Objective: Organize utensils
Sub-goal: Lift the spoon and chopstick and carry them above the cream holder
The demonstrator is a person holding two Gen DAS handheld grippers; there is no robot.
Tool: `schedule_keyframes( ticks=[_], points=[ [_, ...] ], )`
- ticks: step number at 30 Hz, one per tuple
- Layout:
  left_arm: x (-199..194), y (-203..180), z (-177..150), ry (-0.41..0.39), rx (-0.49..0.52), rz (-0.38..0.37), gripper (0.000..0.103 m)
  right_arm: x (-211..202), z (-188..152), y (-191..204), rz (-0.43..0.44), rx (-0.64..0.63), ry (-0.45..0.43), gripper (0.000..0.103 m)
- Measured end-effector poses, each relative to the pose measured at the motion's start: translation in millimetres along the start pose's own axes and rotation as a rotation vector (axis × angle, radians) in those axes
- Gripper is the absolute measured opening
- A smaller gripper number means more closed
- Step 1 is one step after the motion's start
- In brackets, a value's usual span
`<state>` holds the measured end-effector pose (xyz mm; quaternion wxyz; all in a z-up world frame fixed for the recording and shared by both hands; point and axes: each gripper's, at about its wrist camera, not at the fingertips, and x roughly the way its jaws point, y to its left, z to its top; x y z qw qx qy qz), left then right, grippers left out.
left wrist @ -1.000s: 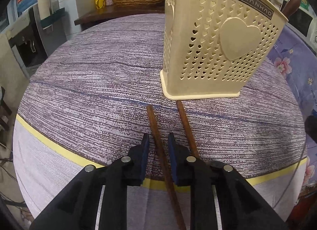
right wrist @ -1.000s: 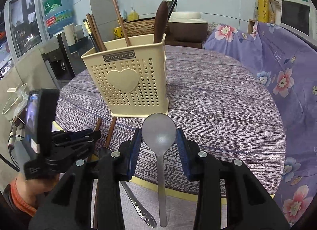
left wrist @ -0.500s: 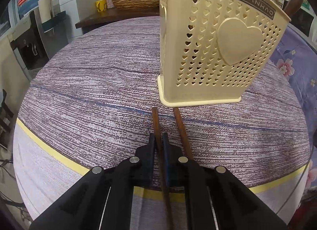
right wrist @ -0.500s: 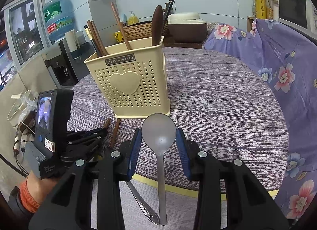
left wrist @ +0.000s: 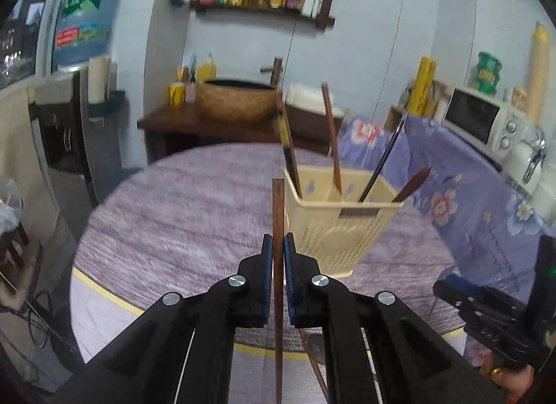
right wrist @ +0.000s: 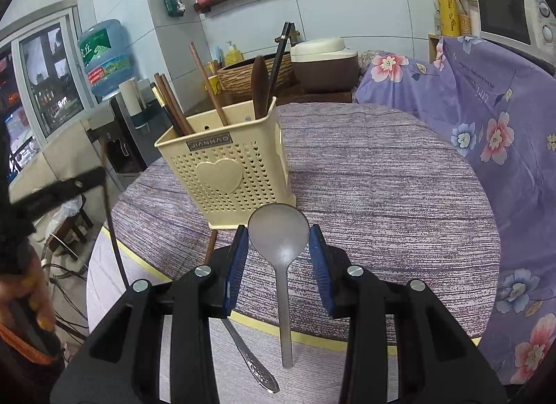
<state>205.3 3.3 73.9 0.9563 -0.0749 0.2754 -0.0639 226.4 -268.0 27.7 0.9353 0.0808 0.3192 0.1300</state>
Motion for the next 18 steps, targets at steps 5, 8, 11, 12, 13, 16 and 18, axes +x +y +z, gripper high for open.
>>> schedule_keyframes(
  ticks=[5,8,11,12,13,16,18],
  points=[
    [-6.6,5.4,7.6,-0.038,-0.002,-0.008,0.008,-4.2,5.5,-4.5,0.014,0.027,-0.014,0.037],
    [-2.3,10.8,8.3,-0.040,-0.020,-0.015,0.008,-4.6,6.5,-3.4,0.009,0.020,-0.019,0.037],
    [-3.3,12.4,8.2,-0.041,-0.027,-0.024,0.008,-5.8,7.2,-1.5,0.011,0.016,-0.022,0.037],
    [-4.5,12.7,8.1,-0.040,-0.028,-0.029,0.008,-6.3,7.5,-1.1,0.010,0.014,-0.023,0.037],
    [-5.6,13.3,8.3,-0.040,-0.030,-0.036,0.008,-6.5,8.5,-1.2,0.012,0.013,-0.023,0.037],
    [-10.6,15.4,11.0,-0.046,-0.036,-0.058,0.008,-6.9,13.1,-2.0,0.043,0.022,-0.019,0.037],
    [-15.4,14.7,15.5,-0.057,-0.034,-0.075,0.008,-8.5,20.3,-0.6,0.067,0.021,-0.028,0.037]
  ],
)
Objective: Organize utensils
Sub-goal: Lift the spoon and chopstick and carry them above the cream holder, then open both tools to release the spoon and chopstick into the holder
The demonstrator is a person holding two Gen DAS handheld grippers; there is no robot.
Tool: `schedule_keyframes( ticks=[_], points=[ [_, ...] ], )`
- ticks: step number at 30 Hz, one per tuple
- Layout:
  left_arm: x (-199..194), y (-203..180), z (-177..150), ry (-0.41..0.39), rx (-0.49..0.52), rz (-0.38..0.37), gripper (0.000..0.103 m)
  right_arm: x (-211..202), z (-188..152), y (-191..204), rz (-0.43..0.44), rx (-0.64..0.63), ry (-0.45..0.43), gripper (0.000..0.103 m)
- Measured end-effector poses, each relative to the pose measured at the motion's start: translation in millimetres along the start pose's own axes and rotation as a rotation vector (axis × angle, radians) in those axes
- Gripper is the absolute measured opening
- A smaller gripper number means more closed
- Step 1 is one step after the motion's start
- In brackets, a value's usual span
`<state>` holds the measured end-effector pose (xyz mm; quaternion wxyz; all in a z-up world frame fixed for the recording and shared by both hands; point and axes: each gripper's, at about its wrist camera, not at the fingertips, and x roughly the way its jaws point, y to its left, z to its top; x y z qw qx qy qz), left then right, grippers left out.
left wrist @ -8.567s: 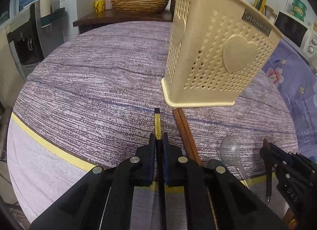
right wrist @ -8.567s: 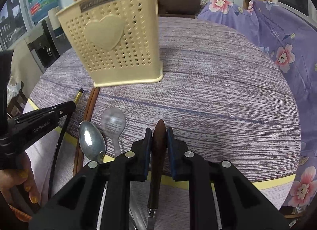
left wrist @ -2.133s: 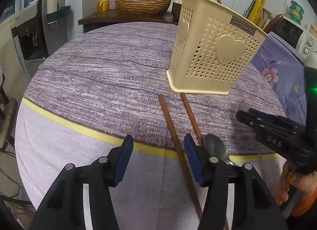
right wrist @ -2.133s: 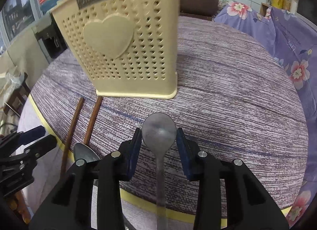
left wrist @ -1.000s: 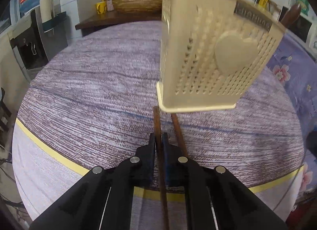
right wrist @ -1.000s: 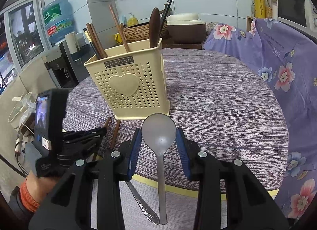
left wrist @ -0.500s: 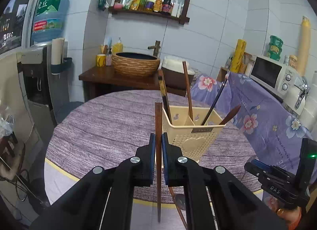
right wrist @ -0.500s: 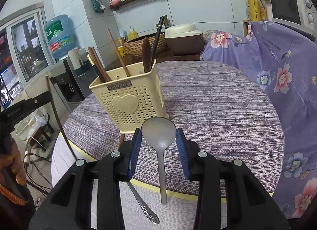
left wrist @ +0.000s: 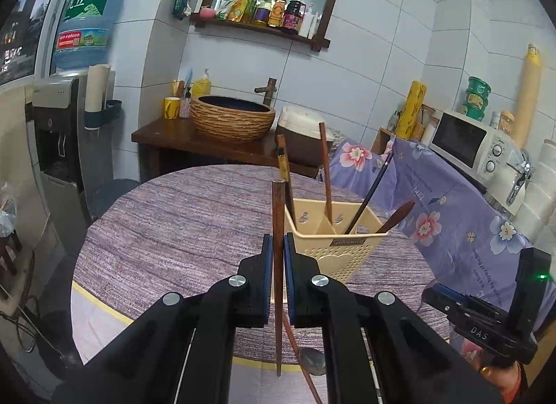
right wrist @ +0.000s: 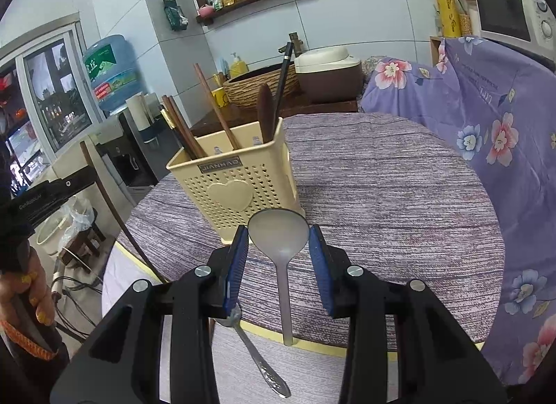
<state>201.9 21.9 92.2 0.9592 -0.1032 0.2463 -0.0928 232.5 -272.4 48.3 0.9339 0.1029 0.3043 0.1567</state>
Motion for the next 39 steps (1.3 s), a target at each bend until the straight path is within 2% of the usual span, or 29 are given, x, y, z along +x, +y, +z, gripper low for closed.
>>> schedule_keyframes(
  ticks=[5,11,13,16,19,26,31,39],
  points=[
    [-13.3,-15.0,32.0,-0.060,0.035,-0.044,0.008,-5.5,35.6,21.2,0.051,-0.045,-0.053,0.037],
    [-27.1,-43.4,105.8,-0.202,0.079,-0.072,0.008,-17.4,122.4,63.6,0.078,-0.143,-0.210,0.037],
    [-23.2,-51.5,124.2,-0.238,0.089,-0.060,0.008,-14.3,143.8,72.1,0.074,-0.148,-0.247,0.037],
    [-4.2,-56.7,137.0,-0.245,0.087,-0.055,0.008,3.8,159.6,80.9,0.046,-0.172,-0.263,0.037],
    [21.7,-57.0,129.0,-0.229,0.094,-0.020,0.008,29.7,151.7,80.0,0.013,-0.191,-0.237,0.037],
    [73.3,-42.4,80.1,-0.115,0.090,0.002,0.008,81.4,104.9,75.1,-0.058,-0.258,-0.135,0.037],
    [85.7,-33.8,58.1,-0.068,0.083,0.002,0.008,96.2,82.2,74.4,-0.090,-0.297,-0.101,0.037],
    [99.4,-27.6,47.6,-0.010,0.071,-0.010,0.008,109.7,67.6,69.5,-0.098,-0.309,-0.081,0.037]
  ],
)
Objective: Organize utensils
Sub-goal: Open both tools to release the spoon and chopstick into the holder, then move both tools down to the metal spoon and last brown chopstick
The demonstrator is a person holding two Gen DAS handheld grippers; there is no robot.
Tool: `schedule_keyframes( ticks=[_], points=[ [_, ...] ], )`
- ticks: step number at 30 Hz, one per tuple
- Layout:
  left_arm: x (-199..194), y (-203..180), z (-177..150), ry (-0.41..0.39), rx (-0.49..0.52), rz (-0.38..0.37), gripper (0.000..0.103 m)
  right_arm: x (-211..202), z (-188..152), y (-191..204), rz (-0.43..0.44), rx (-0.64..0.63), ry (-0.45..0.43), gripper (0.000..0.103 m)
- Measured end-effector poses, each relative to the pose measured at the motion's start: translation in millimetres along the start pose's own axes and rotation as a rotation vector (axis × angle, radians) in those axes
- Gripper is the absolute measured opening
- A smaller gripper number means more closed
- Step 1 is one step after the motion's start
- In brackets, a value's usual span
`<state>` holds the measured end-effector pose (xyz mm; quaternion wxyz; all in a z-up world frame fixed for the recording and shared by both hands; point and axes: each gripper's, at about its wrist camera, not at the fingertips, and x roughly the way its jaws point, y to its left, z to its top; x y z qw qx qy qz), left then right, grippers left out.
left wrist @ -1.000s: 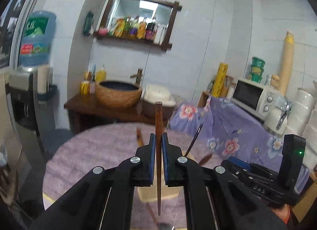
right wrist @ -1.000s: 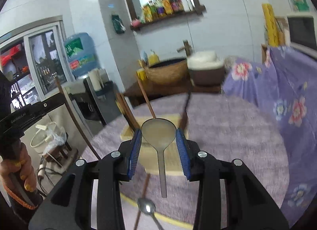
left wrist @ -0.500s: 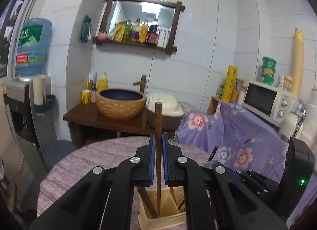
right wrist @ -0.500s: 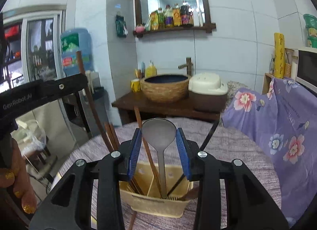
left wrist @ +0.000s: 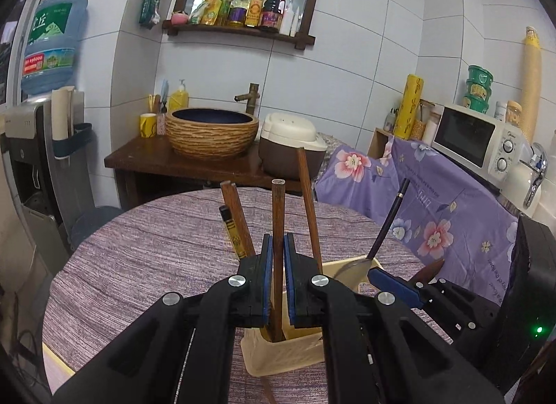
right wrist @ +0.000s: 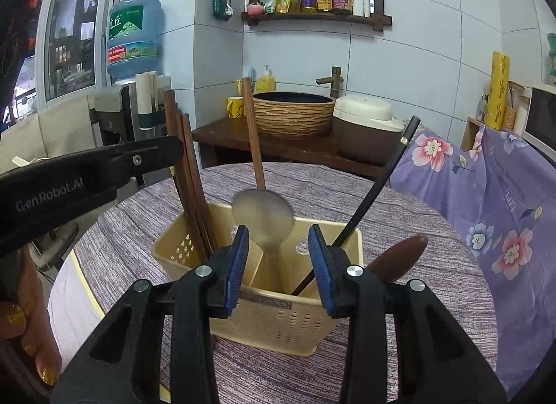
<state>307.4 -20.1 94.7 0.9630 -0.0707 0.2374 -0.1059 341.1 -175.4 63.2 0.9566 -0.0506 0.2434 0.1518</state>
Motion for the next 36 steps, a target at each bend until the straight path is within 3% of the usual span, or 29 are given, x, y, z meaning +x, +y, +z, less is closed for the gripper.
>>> schedule_keyframes(
  ticks=[3,5,6,8,11,13,17,23,29,36],
  points=[
    [-5.4,1.6,0.9,-0.007,-0.005,-0.006,0.008,-5.0,-0.3,-0.8,0.005,0.004,-0.008,0.039],
    [-14.6,1.8,2.9,-0.020,0.000,-0.015,0.012,-12.3,-1.4,-1.7,0.015,0.008,-0.020,0.051],
    [-19.0,2.5,3.0,-0.027,0.001,-0.016,0.016,-17.6,-3.3,-1.8,0.019,0.008,-0.029,0.053],
    [-32.5,4.1,1.1,-0.047,0.001,-0.012,0.046,-27.2,-9.2,-0.1,0.016,0.004,-0.030,0.055],
    [-50.8,9.4,-9.5,-0.068,0.003,0.009,0.067,-42.8,-25.5,0.7,0.071,0.012,-0.004,0.060],
    [-60.0,15.5,-22.8,-0.066,0.006,0.039,0.074,-48.9,-42.1,3.6,0.138,0.009,0.038,0.062],
    [-62.1,30.5,-55.7,0.003,-0.016,0.078,0.076,-47.6,-88.9,15.5,0.267,-0.013,0.167,0.062],
    [-51.1,50.2,-102.8,0.125,-0.066,0.122,0.076,-27.5,-145.5,30.0,0.349,-0.037,0.333,0.062],
    [-49.9,54.4,-128.7,0.174,-0.071,0.145,0.076,-14.9,-157.9,39.7,0.329,-0.083,0.378,0.062],
    [-54.0,54.0,-133.1,0.177,-0.073,0.149,0.076,-6.6,-159.5,49.0,0.279,-0.145,0.388,0.057]
  ],
)
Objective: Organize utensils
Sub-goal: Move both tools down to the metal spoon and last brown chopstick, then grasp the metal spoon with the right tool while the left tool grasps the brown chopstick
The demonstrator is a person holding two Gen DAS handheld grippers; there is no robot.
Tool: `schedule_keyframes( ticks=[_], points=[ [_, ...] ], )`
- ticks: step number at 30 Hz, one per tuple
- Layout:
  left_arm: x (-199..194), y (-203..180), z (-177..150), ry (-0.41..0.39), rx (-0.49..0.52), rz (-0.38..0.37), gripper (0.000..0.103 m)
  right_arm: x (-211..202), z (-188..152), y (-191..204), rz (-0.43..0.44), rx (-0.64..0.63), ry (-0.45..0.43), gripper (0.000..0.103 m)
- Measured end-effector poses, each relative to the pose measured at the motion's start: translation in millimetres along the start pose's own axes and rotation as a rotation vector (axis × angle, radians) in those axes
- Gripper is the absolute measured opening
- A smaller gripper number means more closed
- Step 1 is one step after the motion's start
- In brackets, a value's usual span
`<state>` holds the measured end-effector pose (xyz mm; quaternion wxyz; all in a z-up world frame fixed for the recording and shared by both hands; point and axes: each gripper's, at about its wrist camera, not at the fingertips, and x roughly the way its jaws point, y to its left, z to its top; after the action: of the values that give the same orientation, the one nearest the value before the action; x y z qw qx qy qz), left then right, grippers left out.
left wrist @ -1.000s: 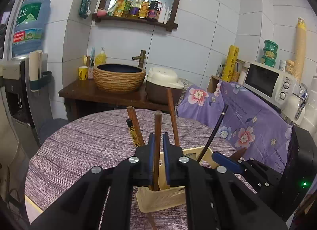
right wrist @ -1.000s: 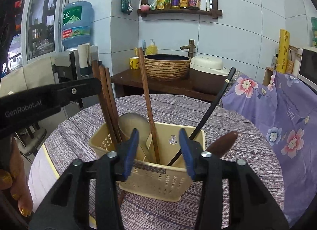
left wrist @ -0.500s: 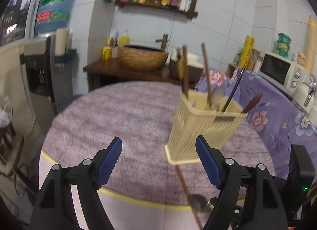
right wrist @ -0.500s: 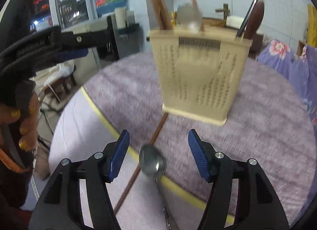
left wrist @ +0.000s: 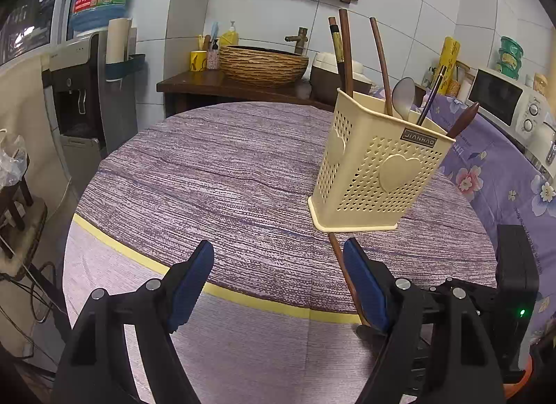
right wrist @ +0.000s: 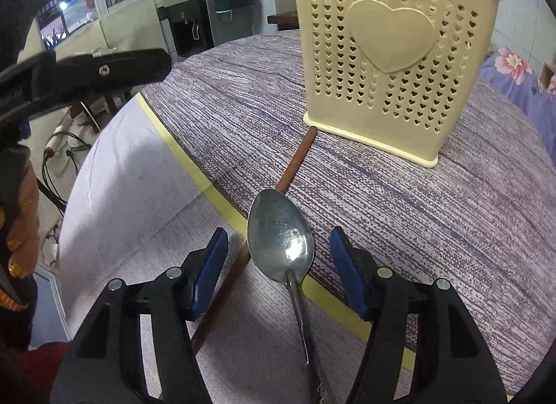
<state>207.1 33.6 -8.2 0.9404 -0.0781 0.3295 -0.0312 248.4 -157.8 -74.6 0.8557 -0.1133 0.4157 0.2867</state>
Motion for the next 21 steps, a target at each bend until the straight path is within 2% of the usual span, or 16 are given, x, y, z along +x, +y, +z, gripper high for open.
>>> schedule_keyframes(
  ticks=[3,5,12,16,21],
  points=[
    [1.2,0.6,0.2,0.003,-0.005,0.000,0.076,1.4,0.9,2.4,-0.018,-0.016,0.001,0.050],
    [2.1,-0.7,-0.8,0.007,-0.008,0.000,0.076,0.5,2.8,1.3,-0.012,-0.016,-0.002,0.041],
    [7.3,-0.3,-3.9,0.027,-0.021,0.004,0.076,-7.4,2.5,-5.3,-0.002,0.030,-0.025,0.039],
    [11.7,-1.7,-5.8,0.042,-0.025,0.006,0.076,-30.1,4.8,-21.9,0.011,0.125,-0.089,0.039],
    [22.1,-12.5,-11.5,0.077,0.000,-0.004,0.076,-86.1,1.5,-46.1,-0.010,0.259,-0.251,0.039]
  ],
)
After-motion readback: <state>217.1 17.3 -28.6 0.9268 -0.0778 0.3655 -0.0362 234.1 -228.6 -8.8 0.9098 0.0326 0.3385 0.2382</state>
